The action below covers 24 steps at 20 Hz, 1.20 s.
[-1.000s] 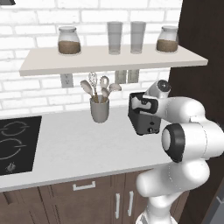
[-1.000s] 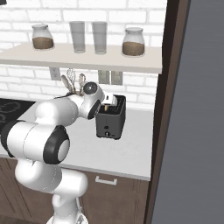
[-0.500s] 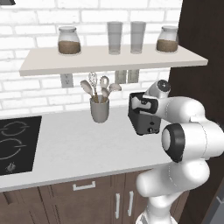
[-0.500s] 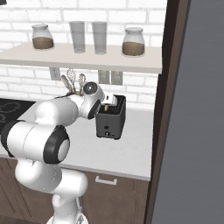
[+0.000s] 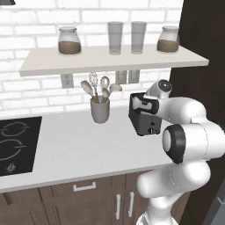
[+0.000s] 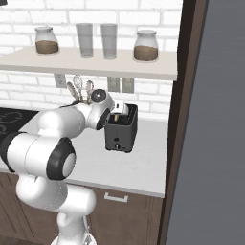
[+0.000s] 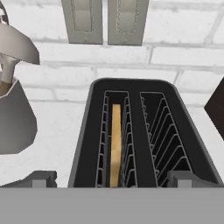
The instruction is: Start the toaster. Once the lever pops up, take the bread to the plate on the dining counter.
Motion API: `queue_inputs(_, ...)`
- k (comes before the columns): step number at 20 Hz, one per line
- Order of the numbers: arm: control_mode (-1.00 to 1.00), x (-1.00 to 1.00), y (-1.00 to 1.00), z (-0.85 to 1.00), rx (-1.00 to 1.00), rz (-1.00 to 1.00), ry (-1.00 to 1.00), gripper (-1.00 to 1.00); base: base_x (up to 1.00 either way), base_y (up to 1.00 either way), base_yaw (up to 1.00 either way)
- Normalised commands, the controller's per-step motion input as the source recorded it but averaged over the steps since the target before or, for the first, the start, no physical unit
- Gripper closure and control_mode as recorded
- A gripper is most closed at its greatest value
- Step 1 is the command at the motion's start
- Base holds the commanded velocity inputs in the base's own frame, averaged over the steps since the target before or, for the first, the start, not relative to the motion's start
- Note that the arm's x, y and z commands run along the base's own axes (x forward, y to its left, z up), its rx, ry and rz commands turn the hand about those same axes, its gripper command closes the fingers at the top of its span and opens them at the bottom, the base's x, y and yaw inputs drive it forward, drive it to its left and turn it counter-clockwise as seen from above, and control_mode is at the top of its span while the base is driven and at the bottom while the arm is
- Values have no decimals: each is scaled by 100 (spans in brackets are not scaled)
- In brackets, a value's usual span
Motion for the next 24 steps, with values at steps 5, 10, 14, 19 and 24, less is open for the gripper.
queue_inputs(5, -100, 0, 0, 3, 0, -2, -2, -100, 0, 0, 0)
queue_inputs(10, -100, 0, 0, 0, 1, -1, 0, -100, 0, 0, 0)
queue_inputs(14, -100, 0, 0, 0, 4, 0, 0, -100, 0, 0, 0)
queue_inputs(19, -100, 0, 0, -1, 2, 0, 0, -100, 0, 0, 0)
queue_inputs(24, -100, 0, 0, 0, 0, 0, 0, -100, 0, 0, 0)
